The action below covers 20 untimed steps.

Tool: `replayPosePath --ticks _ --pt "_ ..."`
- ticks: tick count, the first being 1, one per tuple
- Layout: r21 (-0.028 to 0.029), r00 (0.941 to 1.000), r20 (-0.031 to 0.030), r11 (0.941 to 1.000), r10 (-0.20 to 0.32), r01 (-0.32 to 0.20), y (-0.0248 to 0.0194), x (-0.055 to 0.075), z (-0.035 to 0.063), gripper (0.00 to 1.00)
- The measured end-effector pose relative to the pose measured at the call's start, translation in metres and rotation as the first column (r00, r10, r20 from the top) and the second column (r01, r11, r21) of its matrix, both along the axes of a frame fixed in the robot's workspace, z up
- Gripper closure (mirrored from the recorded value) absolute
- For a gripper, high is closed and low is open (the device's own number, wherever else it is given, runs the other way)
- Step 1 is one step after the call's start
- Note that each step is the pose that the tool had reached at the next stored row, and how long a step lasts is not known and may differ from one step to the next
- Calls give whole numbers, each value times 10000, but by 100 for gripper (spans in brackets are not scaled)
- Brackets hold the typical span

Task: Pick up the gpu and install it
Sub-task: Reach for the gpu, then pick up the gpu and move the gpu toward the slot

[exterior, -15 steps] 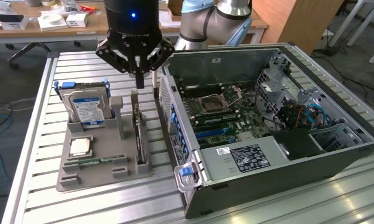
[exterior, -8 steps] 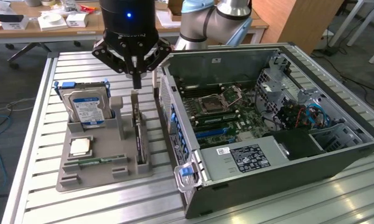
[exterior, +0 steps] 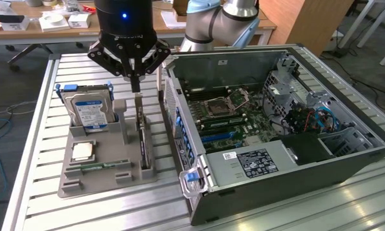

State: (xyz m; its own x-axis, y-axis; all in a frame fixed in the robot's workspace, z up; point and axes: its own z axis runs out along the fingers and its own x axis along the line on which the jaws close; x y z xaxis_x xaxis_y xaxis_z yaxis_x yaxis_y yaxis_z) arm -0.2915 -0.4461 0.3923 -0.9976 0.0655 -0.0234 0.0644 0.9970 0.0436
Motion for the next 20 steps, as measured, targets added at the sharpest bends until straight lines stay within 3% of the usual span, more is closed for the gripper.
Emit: replayPosePath --ticks 7,13,20 --pt "0 10000 0 10000 0 0 -6 -37 0 90" --pt "0 10000 0 10000 -1 1 -60 -44 0 90" --pt "0 10000 0 10000 -1 1 -64 -45 0 90"
